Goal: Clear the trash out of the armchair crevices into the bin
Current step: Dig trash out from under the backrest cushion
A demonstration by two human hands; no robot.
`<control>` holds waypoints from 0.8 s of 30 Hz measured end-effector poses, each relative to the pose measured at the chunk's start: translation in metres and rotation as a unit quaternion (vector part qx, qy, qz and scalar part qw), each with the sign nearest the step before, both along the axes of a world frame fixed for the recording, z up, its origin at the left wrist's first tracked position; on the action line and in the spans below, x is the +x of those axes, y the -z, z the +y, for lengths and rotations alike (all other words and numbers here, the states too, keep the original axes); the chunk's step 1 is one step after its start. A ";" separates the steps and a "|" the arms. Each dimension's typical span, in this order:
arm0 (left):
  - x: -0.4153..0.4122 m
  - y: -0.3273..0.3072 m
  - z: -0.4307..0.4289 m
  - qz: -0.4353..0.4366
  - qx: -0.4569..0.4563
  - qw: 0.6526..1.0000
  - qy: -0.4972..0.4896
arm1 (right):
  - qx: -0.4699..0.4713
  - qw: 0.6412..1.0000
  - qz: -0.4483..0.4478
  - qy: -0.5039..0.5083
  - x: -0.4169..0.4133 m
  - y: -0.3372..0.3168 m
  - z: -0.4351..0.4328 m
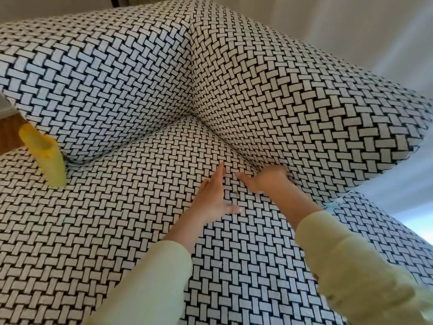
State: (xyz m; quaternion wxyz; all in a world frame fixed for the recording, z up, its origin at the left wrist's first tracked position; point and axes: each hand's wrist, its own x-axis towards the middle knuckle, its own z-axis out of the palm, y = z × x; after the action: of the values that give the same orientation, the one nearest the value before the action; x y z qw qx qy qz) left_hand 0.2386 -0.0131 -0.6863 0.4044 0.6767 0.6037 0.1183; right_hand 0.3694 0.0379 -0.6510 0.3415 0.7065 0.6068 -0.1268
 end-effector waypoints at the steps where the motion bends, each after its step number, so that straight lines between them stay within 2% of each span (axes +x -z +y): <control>1: 0.001 0.000 0.000 0.005 -0.001 1.000 -0.002 | -0.001 1.000 -0.008 0.001 0.002 -0.001 -0.003; 3: 0.002 -0.003 -0.001 0.019 0.002 1.000 -0.002 | -0.007 1.000 0.019 0.012 0.008 -0.004 -0.007; 6: 0.005 -0.006 -0.005 0.020 0.012 1.000 -0.005 | -0.028 0.990 0.113 0.079 0.020 -0.004 -0.004; 9: 0.006 -0.006 -0.010 -0.008 0.010 1.000 -0.018 | -0.049 0.987 0.134 0.072 0.027 0.003 -0.006; 13: 0.012 0.001 -0.019 -0.060 0.058 0.996 -0.038 | 0.048 0.987 0.134 0.076 0.024 0.018 -0.022; 20: 0.035 0.009 -0.018 -0.130 0.157 0.976 -0.083 | 0.145 0.972 0.167 0.072 0.034 0.033 -0.040; 24: 0.035 0.013 -0.014 -0.147 0.208 0.955 -0.152 | 0.253 0.937 0.233 0.061 0.037 0.043 -0.052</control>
State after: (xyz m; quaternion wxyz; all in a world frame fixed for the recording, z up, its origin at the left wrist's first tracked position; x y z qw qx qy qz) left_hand 0.2734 -0.0272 -0.6995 0.3159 0.6211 0.5958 0.3995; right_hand 0.4064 -0.0145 -0.6943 -0.0082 0.7558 0.6371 -0.1511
